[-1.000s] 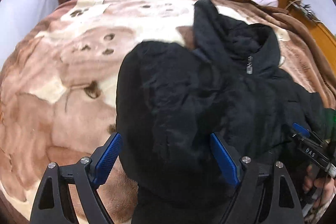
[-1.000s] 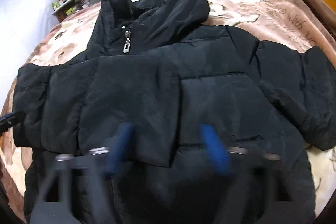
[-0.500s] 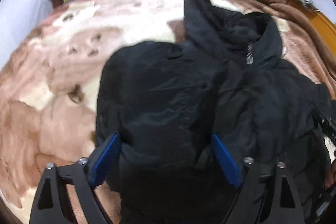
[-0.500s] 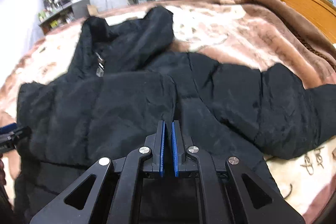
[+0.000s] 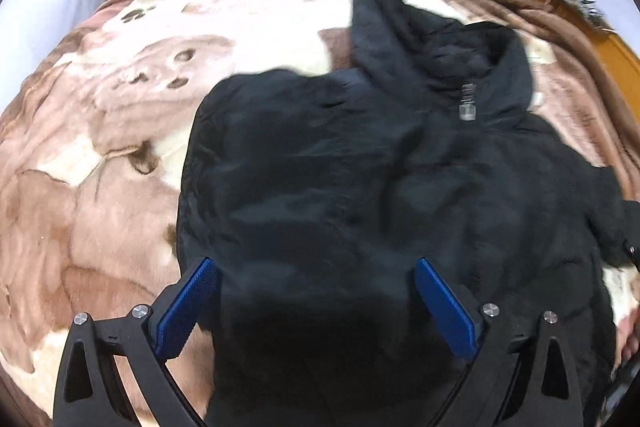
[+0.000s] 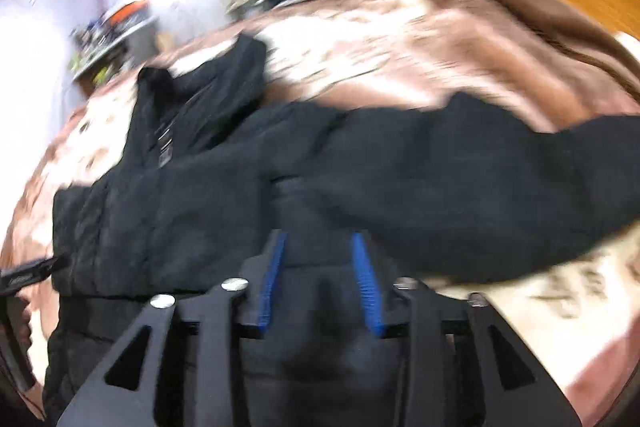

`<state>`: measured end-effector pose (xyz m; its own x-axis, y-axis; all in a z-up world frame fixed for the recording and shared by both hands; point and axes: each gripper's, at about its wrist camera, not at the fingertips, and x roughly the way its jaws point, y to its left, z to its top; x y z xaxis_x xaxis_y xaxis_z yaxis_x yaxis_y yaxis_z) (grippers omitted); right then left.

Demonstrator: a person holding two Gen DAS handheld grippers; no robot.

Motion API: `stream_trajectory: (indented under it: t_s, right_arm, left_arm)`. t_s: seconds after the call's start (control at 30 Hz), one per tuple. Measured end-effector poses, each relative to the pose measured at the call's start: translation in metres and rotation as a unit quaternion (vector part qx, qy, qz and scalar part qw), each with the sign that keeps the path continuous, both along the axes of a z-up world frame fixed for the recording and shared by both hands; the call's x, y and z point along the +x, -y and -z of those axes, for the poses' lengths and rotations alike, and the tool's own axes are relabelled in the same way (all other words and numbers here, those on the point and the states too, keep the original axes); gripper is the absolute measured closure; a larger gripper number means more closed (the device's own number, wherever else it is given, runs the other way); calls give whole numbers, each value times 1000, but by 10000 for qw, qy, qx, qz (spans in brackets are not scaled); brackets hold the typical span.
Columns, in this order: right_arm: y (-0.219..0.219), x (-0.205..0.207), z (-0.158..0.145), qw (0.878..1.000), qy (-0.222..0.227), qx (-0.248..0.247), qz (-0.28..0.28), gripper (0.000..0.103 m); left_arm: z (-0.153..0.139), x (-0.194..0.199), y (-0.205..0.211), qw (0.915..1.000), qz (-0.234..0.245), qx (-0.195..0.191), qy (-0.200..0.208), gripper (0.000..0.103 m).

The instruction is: Fold large clothes

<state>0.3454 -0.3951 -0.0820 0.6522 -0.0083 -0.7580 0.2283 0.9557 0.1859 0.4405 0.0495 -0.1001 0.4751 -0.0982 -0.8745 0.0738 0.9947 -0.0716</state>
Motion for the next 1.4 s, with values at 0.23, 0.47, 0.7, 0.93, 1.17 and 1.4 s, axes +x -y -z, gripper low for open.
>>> stream_trajectory:
  t_s: [0.23, 0.47, 0.7, 0.93, 1.17, 1.4]
  right_arm:
    - [142, -81, -18, 9845, 335, -131, 1716, 49]
    - [231, -103, 8, 9625, 304, 229, 2686, 40]
    - [259, -75, 17, 9598, 473, 571, 2706, 40]
    - [251, -74, -4, 9616, 592, 201, 2673, 88]
    - [206, -74, -66, 9736, 1149, -49, 1971, 95]
    - [137, -62, -134, 9788, 1770, -129, 1022, 95]
  left_arm:
    - [-36, -47, 39, 9973, 301, -619, 239, 3]
    - [-21, -67, 101, 9947, 786, -663, 36, 3]
    - [8, -72, 127, 9931, 838, -697, -438, 2]
    - [15, -73, 127, 9924, 856, -748, -474, 3]
    - [2, -77, 103, 9939, 665, -817, -318, 3]
    - [-14, -87, 70, 9948, 512, -869, -114, 3]
